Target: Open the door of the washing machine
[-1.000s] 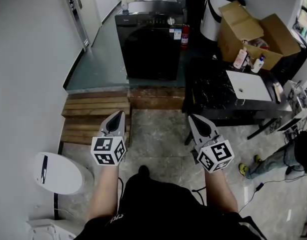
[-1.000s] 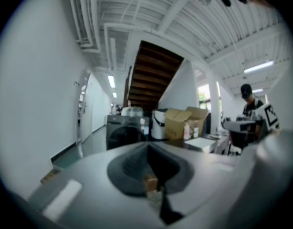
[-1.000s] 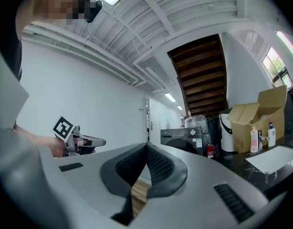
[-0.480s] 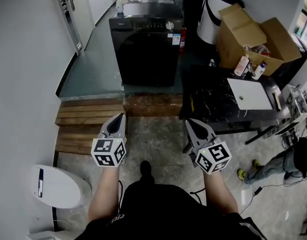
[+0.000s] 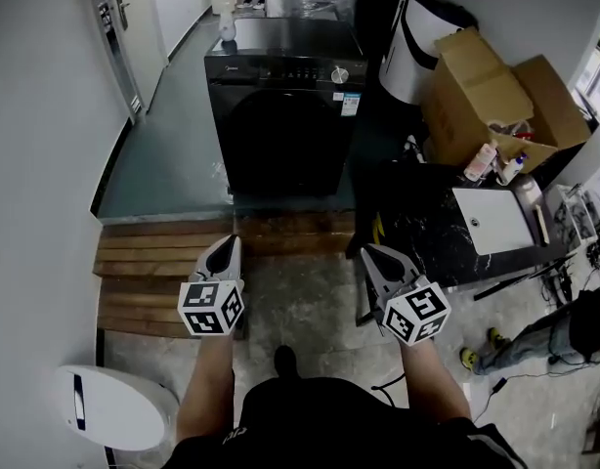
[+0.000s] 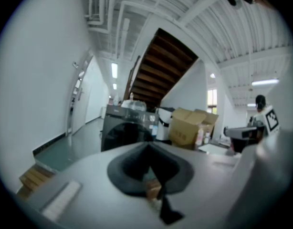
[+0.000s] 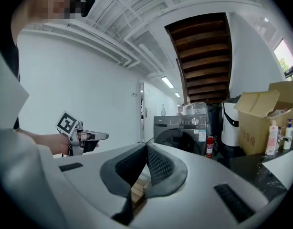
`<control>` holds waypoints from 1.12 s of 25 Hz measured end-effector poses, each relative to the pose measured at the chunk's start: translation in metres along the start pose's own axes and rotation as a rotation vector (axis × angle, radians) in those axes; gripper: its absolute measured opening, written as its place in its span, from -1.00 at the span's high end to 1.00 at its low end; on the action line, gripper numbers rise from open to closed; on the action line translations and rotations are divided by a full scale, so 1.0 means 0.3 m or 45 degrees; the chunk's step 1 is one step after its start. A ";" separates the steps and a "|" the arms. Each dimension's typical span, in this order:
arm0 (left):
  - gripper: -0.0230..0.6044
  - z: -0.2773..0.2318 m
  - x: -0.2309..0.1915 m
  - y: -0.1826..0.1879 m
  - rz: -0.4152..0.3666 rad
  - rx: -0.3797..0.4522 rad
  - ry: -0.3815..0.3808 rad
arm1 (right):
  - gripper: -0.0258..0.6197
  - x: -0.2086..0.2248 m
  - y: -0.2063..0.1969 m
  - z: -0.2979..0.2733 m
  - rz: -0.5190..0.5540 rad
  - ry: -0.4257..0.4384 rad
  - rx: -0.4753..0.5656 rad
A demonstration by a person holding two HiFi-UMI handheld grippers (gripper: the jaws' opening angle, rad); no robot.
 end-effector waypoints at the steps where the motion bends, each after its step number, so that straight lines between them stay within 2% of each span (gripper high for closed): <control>1: 0.90 -0.022 -0.021 0.004 -0.001 -0.003 -0.008 | 0.94 0.009 0.009 -0.032 0.002 -0.005 -0.002; 9: 0.90 -0.125 -0.141 0.038 -0.012 -0.033 -0.045 | 0.94 0.030 0.050 -0.196 -0.020 -0.035 0.003; 17: 0.90 -0.228 -0.171 0.078 -0.005 -0.018 -0.074 | 0.94 0.074 0.043 -0.261 -0.029 -0.032 -0.020; 23: 0.90 -0.365 -0.139 0.101 -0.011 -0.031 -0.141 | 0.94 0.162 0.061 -0.342 -0.048 -0.017 0.011; 28: 0.90 -0.496 -0.184 0.127 -0.019 -0.047 -0.123 | 0.94 0.255 0.059 -0.474 -0.060 0.021 0.010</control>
Point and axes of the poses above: the fingertips, and each gripper's own axes: z backward along the fingers, x to its right, y out of its top, the point moved 3 cm from there along z, backward along the fingers, and after that the axes turned 2 degrees about z, right-handed, at the moved point
